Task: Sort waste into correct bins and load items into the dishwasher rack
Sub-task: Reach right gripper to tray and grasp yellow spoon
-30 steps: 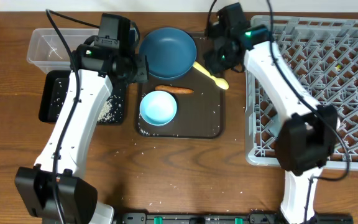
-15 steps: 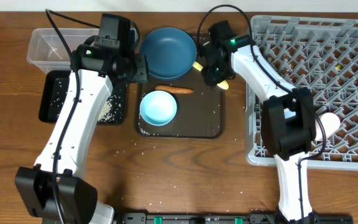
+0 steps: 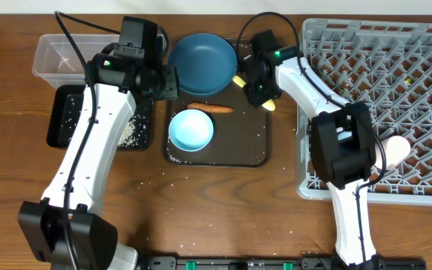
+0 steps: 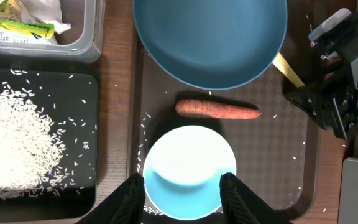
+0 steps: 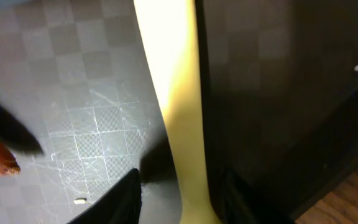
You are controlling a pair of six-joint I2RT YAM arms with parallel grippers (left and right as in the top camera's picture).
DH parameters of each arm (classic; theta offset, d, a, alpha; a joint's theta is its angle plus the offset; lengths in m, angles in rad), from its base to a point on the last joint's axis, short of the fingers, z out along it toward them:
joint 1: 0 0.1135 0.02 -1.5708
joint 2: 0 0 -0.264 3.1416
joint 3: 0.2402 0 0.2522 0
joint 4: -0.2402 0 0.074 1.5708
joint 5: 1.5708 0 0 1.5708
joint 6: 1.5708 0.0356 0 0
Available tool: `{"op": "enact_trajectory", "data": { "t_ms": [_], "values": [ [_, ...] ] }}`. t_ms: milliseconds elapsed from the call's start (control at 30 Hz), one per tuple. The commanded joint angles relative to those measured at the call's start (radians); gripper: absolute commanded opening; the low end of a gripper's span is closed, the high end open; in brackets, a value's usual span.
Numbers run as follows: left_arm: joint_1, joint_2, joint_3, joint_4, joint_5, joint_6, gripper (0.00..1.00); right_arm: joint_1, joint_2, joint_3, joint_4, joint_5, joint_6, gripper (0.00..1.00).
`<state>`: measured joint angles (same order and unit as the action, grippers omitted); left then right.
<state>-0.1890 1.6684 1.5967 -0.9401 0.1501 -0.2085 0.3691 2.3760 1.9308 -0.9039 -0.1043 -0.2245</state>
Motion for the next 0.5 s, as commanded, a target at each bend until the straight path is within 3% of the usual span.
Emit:
{"op": "enact_trajectory", "data": {
  "t_ms": [0,133,467],
  "values": [
    [0.002,0.004,0.009,-0.006,-0.013,0.006,0.42,0.003,0.024,0.003,-0.003,-0.008,0.012,0.27],
    [0.002,0.004,0.007,-0.006,-0.013,0.006,0.43,0.003,0.024,0.003,-0.005,-0.009,0.030,0.13],
    [0.002,0.005,-0.008,-0.006,-0.013,0.006,0.43,0.003,0.019,0.008,-0.008,-0.115,0.045,0.01]
  ]
}}
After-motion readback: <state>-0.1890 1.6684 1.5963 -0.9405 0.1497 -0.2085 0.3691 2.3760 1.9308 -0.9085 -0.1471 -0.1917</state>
